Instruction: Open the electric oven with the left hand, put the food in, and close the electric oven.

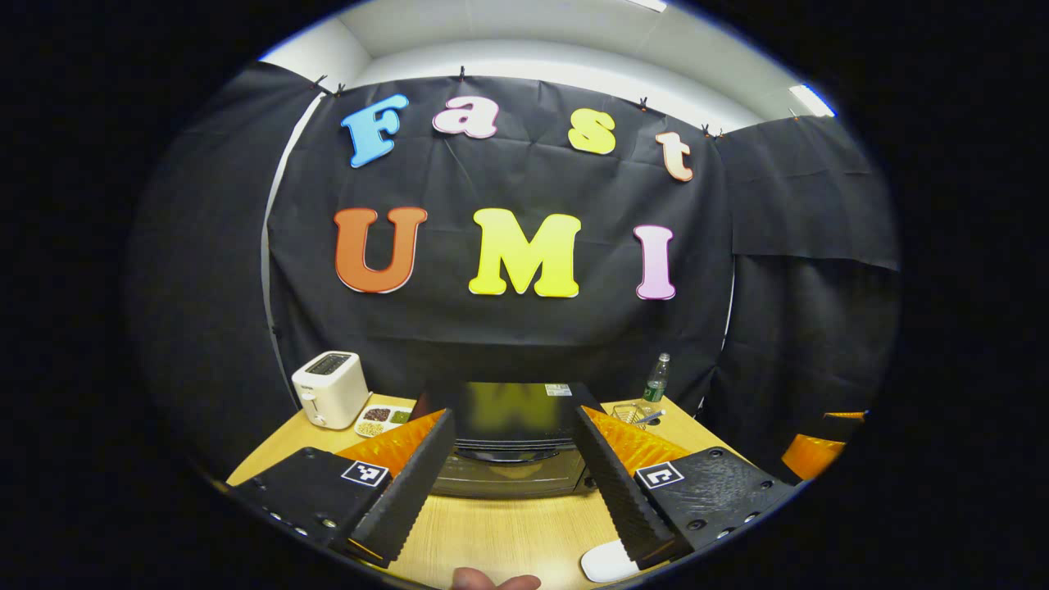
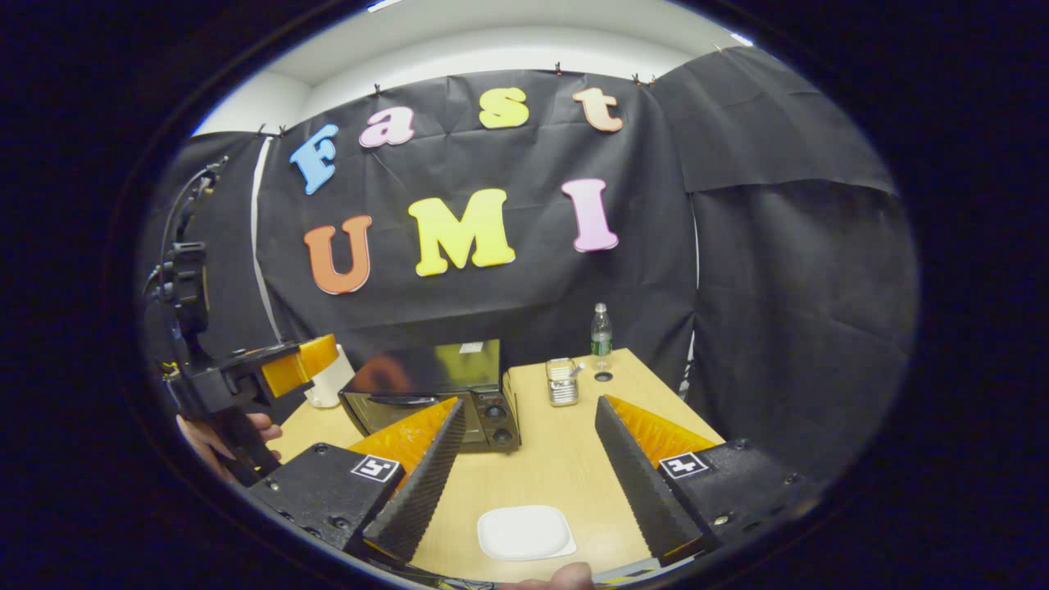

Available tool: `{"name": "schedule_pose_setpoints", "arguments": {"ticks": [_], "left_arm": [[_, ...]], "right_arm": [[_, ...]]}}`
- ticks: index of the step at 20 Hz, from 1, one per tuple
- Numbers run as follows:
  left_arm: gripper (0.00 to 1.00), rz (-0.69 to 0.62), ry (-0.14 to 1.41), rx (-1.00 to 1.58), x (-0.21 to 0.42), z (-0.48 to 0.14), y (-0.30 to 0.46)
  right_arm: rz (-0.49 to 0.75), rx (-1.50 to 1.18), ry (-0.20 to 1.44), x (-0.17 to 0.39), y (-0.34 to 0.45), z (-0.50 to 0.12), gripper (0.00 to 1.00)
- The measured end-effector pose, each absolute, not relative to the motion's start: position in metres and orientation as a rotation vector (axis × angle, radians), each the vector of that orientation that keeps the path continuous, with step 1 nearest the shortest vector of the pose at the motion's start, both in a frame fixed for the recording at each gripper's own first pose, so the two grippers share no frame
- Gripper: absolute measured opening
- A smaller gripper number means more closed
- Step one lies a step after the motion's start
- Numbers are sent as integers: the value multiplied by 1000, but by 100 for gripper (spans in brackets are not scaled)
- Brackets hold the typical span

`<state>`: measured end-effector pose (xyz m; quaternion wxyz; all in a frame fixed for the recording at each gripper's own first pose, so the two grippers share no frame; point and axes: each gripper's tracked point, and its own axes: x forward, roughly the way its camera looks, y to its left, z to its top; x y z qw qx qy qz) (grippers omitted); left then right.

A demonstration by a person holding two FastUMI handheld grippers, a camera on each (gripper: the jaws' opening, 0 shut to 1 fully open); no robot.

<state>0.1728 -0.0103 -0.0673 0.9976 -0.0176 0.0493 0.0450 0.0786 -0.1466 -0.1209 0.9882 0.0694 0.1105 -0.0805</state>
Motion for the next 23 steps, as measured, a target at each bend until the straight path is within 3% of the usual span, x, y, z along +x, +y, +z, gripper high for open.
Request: {"name": "schedule_pose_setpoints", "arguments": {"ticks": [11, 15, 16, 23], "left_arm": [[94, 102, 2, -49, -34, -5, -18], [94, 133, 8, -75, -73, -9, -19], [94, 143, 6, -86, -80, -10, -17], [94, 175, 3, -73, -97, -9, 2]], "right_arm": [[-86, 48, 81, -31, -75, -36, 96], [-52, 61, 85, -64, -50, -29, 100], [-45, 64, 85, -70, -45, -28, 96], [-22, 51, 81, -86, -32, -28, 96]]}}
